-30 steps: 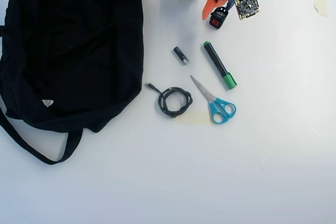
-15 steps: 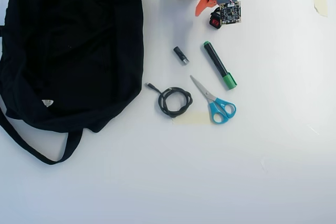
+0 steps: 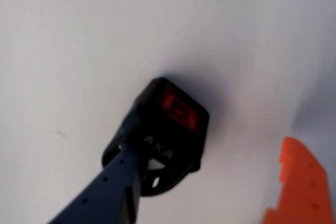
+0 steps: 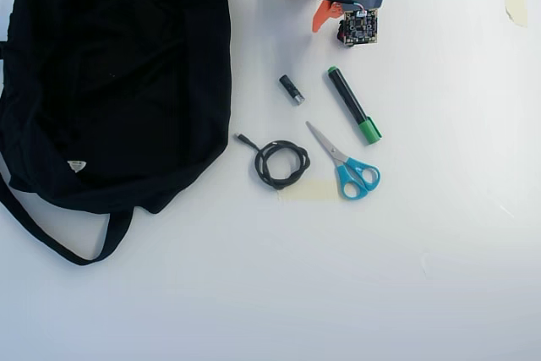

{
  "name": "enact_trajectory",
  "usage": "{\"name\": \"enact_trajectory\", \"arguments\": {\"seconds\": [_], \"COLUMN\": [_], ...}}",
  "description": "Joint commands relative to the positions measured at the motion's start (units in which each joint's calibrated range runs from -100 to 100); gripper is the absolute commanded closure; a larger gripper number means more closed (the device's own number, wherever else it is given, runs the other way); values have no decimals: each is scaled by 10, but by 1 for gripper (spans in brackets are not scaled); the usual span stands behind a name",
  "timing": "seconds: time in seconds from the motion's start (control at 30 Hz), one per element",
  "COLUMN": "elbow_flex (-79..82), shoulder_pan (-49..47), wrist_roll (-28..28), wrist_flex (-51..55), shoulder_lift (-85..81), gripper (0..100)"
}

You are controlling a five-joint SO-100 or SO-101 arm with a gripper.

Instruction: Put the bike light into the black bag

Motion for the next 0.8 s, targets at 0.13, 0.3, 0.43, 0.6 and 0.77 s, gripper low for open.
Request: {"name": "enact_trajectory", "arguments": {"seconds": [0.13, 0.3, 0.43, 0.6, 0.77], "elbow_flex": [-4, -6, -7, -15, -41], "shoulder_pan": [5, 2, 0, 4, 8], "wrist_roll": [-7, -7, -7, -7, -8], "wrist_flex": [-6, -6, -6, -6, -6], "shoulder_lift": [2, 1, 1, 1, -9], "gripper": [81, 96, 98, 98, 98]}}
